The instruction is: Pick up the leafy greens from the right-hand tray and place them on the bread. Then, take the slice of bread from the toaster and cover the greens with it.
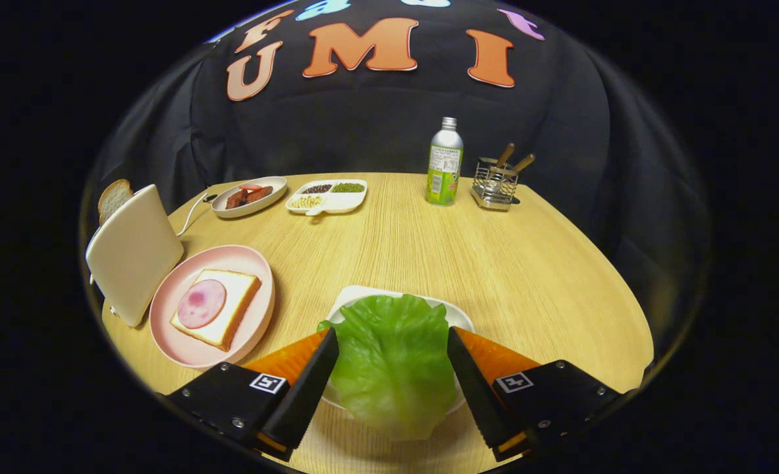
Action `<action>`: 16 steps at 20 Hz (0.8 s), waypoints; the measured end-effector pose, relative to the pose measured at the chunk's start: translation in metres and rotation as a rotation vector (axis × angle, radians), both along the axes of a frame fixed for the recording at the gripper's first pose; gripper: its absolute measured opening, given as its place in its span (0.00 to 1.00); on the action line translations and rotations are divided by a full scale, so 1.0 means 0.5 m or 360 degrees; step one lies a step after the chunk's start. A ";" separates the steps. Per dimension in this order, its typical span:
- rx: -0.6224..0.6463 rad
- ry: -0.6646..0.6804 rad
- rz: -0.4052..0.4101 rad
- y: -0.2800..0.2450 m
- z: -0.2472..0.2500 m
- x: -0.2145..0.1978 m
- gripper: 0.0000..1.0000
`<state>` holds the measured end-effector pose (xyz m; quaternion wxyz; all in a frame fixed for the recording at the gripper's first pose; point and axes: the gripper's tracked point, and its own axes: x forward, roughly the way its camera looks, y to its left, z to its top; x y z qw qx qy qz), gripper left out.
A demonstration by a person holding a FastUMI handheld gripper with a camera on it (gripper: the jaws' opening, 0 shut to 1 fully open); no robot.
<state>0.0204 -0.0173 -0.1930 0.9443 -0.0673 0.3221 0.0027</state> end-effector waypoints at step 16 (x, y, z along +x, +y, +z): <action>0.0017 0.0075 0.0007 -0.001 -0.039 -0.004 0.52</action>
